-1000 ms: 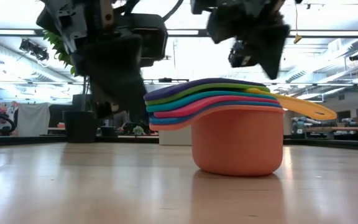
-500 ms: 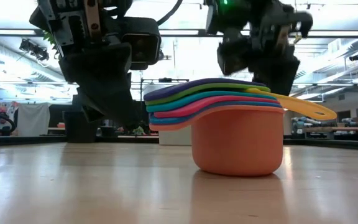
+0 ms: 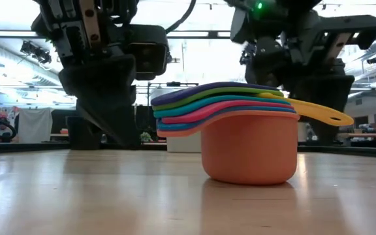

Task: Nest measuring cups in basket
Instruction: Adjust the stacked measuring cups on the table

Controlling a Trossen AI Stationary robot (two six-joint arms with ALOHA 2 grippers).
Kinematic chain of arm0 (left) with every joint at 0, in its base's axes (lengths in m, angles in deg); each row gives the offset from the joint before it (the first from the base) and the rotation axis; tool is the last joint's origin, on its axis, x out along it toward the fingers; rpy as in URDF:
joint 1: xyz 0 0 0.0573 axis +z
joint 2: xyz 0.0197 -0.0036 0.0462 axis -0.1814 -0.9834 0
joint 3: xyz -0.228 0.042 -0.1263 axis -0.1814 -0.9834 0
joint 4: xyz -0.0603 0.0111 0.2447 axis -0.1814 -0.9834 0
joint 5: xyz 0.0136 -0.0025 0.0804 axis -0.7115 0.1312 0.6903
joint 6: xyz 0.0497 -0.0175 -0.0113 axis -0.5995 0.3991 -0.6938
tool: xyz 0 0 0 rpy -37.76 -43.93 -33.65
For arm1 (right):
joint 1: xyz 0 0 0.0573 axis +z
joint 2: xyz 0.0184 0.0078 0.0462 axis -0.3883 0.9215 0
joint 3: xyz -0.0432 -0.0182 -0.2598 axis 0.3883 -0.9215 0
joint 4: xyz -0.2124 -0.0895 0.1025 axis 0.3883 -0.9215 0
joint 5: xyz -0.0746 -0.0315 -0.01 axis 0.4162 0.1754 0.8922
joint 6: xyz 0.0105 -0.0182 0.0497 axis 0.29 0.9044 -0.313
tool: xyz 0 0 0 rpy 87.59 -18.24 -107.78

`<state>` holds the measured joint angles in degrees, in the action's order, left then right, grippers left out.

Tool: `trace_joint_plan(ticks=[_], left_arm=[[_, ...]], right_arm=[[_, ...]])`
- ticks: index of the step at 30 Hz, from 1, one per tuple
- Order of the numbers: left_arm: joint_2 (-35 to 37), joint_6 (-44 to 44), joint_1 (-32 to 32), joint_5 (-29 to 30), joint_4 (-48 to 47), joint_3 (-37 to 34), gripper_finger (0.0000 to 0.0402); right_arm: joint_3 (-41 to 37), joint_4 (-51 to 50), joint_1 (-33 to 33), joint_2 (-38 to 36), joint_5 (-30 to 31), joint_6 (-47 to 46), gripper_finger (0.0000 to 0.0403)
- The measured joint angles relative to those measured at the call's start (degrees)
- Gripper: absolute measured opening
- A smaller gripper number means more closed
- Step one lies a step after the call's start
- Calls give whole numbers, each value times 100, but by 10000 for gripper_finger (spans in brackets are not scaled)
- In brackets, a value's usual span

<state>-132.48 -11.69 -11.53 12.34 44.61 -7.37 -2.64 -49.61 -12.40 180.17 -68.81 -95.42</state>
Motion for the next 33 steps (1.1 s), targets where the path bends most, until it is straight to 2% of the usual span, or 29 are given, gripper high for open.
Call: trace_joint_plan(ticks=[5,11,18,24,33], left_arm=[[-145,-30,74,-176,308,0,0],[-164,-46,98,-301,481,2,0],[-164,-20,98,-391,631,4,0],[-164,-3,96,-513,1020,7,0],[-307,-66,173,-620,1284,1,0]], right_arm=[[0,311,79,0,205,-84,2],[0,412,179,0,-62,-388,2],[0,1057,384,0,-269,-877,2],[2,1427,499,0,-299,-1318,2],[3,1660,540,0,-167,-1428,2]])
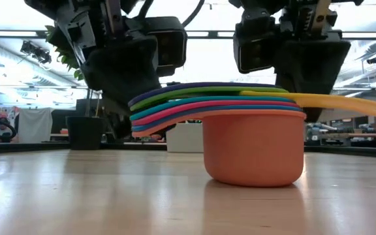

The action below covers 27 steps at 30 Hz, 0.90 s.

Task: Nest measuring cups in basket
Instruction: Adjust the stacked measuring cups on the table, then put the stacked measuring cups into the gray bin

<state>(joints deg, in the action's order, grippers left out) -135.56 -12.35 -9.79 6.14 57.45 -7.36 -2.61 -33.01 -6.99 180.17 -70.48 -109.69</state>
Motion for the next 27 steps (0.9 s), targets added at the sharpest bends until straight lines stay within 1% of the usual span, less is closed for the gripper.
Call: trace_joint_plan(ticks=[6,9,11,13,18,20,24,27], left_arm=[[166,-232,165,258,-649,7,0],[330,-419,216,311,-1071,1,0],[489,-590,224,390,-1355,-1,0],[625,-752,255,420,-1389,4,3],[920,-1050,379,393,-1463,1,23],[999,-1122,456,231,-1397,2,29],[1058,-1171,593,-478,-1342,3,32],[1068,-1300,633,-817,-1313,3,33]], right_arm=[[1,-528,-24,-26,156,357,2],[1,-838,-28,-187,269,583,2],[1,-875,-28,-291,363,695,2],[1,-887,-33,-380,417,785,2],[6,-694,-70,-435,210,999,14],[7,-574,-86,-437,186,1015,25],[6,-436,-136,-440,136,1007,51],[6,-328,-149,-442,183,1015,77]])
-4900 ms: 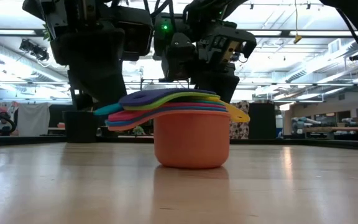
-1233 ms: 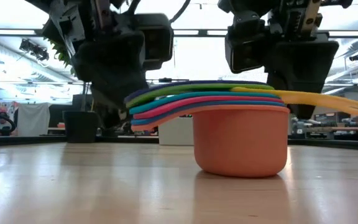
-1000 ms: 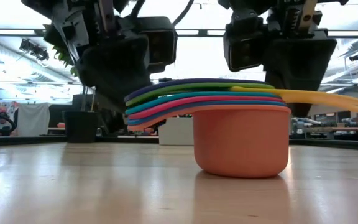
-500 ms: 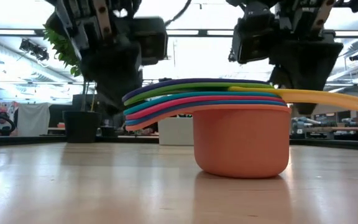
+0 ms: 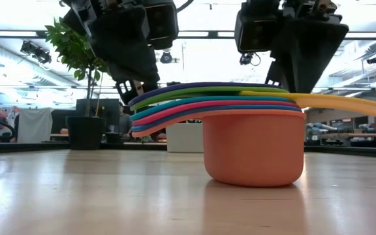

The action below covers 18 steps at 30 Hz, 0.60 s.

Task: Nest measuring cups in basket
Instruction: Put the stacked measuring cups into the gray bin

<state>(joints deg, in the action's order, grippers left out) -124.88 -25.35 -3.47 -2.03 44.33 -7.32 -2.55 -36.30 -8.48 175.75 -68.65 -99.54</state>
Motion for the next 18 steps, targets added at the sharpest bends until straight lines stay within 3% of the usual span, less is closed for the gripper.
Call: trace_joint_plan(ticks=[11,18], left_arm=[[0,113,32,-335,-16,0,34],[0,251,127,-1310,-12,0,28]], right_arm=[[0,228,2,0,-283,191,195],[0,225,-9,0,-557,177,206]])
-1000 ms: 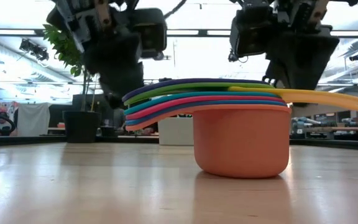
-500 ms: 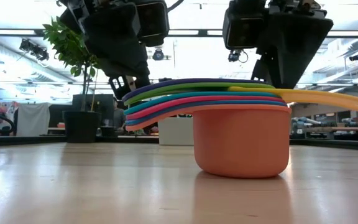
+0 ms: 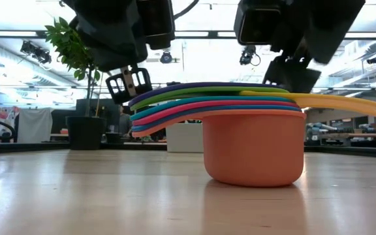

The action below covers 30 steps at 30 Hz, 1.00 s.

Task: Nest measuring cups in basket
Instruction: Put the stacked measuring cups into the gray bin

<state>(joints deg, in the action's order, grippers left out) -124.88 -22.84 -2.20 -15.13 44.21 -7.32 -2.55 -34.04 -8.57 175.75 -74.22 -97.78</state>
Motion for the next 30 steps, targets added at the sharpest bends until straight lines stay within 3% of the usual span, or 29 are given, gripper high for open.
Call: trace_joint_plan(ticks=[7,19,24,30], left_arm=[[-2,96,-4,-116,-4,0,25],[-2,237,7,-59,216,0,25],[-2,232,6,-62,216,0,25],[-2,-68,7,-58,212,0,25]], right_arm=[[0,-2,-88,0,-672,8,186],[-2,720,-219,0,-455,19,182],[-2,1399,-28,0,-422,579,178],[-2,1583,112,0,83,1137,174]])
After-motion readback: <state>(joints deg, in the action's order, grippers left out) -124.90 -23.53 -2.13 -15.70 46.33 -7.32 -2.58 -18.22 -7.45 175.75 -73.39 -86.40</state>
